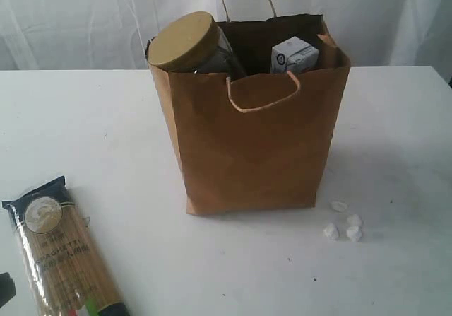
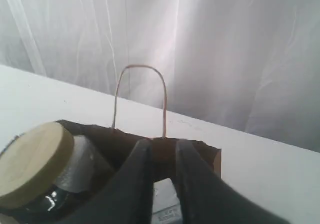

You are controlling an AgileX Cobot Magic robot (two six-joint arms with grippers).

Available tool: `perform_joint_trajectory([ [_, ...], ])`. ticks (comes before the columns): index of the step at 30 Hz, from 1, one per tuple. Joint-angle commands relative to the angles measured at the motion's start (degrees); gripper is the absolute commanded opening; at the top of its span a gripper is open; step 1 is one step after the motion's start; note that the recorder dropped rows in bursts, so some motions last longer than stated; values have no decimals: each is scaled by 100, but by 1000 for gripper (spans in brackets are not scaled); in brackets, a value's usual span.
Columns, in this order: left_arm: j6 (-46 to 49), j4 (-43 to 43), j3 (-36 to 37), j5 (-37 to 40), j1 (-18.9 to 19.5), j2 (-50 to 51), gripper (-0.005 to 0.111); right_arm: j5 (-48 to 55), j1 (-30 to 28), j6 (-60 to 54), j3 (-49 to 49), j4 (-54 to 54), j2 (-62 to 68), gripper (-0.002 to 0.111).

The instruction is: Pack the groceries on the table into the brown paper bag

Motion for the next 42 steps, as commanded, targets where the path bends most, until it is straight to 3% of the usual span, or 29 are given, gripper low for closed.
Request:
perform_joint_trajectory([
  [1, 5, -6, 16, 31, 5, -26, 0, -692, 5, 318, 759, -97, -876, 0],
  [8, 5, -6, 16, 31, 5, -26, 0, -1554, 5, 440, 2136, -97, -2049, 0],
  [12, 5, -6, 16, 31, 5, -26, 0, -1463, 5, 440, 2624, -97, -2638, 0],
  [20, 5, -6, 16, 31, 5, -26, 0, -345, 5, 440, 2800, -97, -3121, 0],
  [30, 5, -6, 16, 31, 5, -26, 0, -536, 5, 381, 2889, -27, -3162, 0],
  [38, 5, -6, 16, 31, 5, -26, 0, -1794, 5, 438, 4047, 1493, -3176, 0],
  [42, 5, -6, 16, 31, 5, -26, 0, -2060, 5, 438, 4700, 1713, -3321, 0],
])
